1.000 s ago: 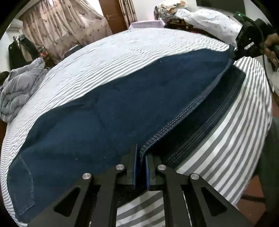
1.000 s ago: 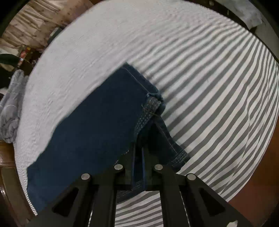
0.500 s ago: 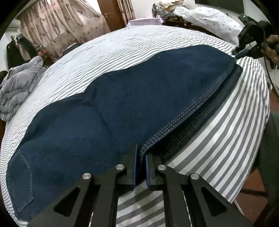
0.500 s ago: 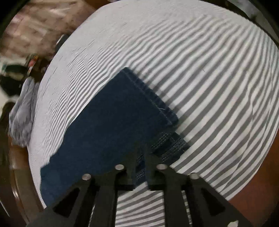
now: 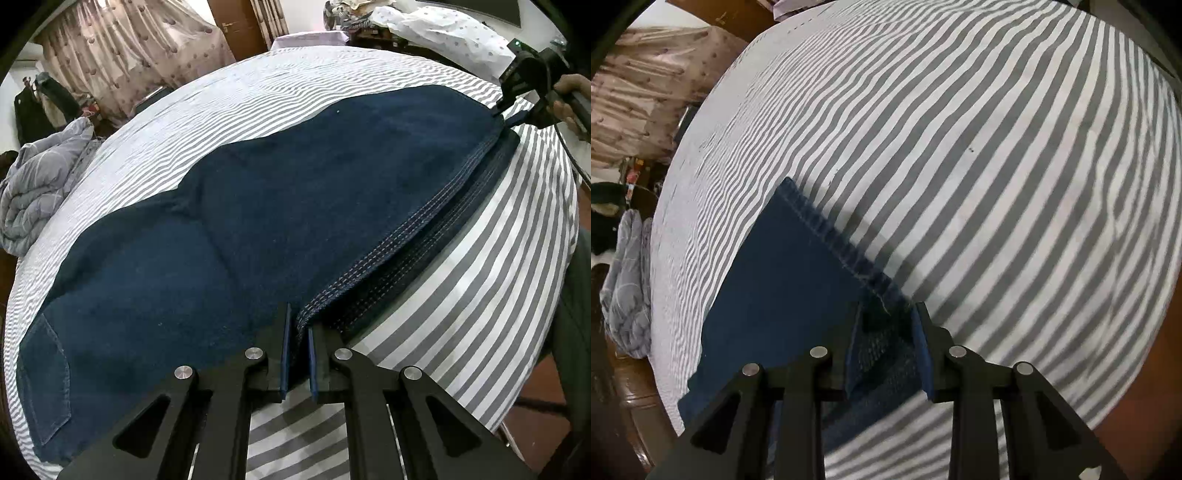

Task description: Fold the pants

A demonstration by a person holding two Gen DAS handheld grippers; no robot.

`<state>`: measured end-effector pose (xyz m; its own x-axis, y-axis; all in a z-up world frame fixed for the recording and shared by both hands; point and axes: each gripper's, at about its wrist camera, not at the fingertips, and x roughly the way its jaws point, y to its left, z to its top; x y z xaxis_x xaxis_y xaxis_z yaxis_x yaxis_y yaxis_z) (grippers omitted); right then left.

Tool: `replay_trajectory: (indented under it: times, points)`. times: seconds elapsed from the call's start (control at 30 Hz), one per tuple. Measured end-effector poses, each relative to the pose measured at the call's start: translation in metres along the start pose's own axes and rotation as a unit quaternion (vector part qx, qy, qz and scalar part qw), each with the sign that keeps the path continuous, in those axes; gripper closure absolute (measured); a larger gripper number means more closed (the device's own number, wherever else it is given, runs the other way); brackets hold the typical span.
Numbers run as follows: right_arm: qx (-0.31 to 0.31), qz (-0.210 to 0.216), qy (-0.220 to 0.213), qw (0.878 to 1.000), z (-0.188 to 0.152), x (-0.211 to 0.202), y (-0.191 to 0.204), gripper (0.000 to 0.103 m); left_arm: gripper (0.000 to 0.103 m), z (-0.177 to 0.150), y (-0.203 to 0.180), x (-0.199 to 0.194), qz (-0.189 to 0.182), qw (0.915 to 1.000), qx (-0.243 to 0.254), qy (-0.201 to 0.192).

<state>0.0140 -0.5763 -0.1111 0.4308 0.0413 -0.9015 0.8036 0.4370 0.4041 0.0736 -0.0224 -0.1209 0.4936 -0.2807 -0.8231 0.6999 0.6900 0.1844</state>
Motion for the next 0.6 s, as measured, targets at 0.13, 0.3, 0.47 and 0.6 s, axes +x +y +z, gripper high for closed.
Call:
replay_trajectory:
  times: [0.13,0.3,0.47,0.6]
  points:
    - [-0.008,0.014,-0.015,1.000,0.000,-0.006,0.001,0.090,0.095,0.002,0.008,-0.004,-0.016,0.9997,-0.017,-0.003]
    - [-0.023,0.025,-0.037,0.999,-0.009,-0.039,0.007,0.091,0.095,0.001,0.013,-0.019,-0.023,0.9996,-0.011,-0.014]
    - [-0.046,-0.012,-0.038,0.998,-0.018,-0.046,-0.002,0.091,0.094,-0.011,0.002,-0.009,-0.007,0.9997,0.024,0.006]
    - [-0.057,-0.053,-0.025,0.997,-0.024,-0.019,-0.009,0.090,0.094,-0.014,-0.004,-0.001,0.013,0.9995,0.030,0.007]
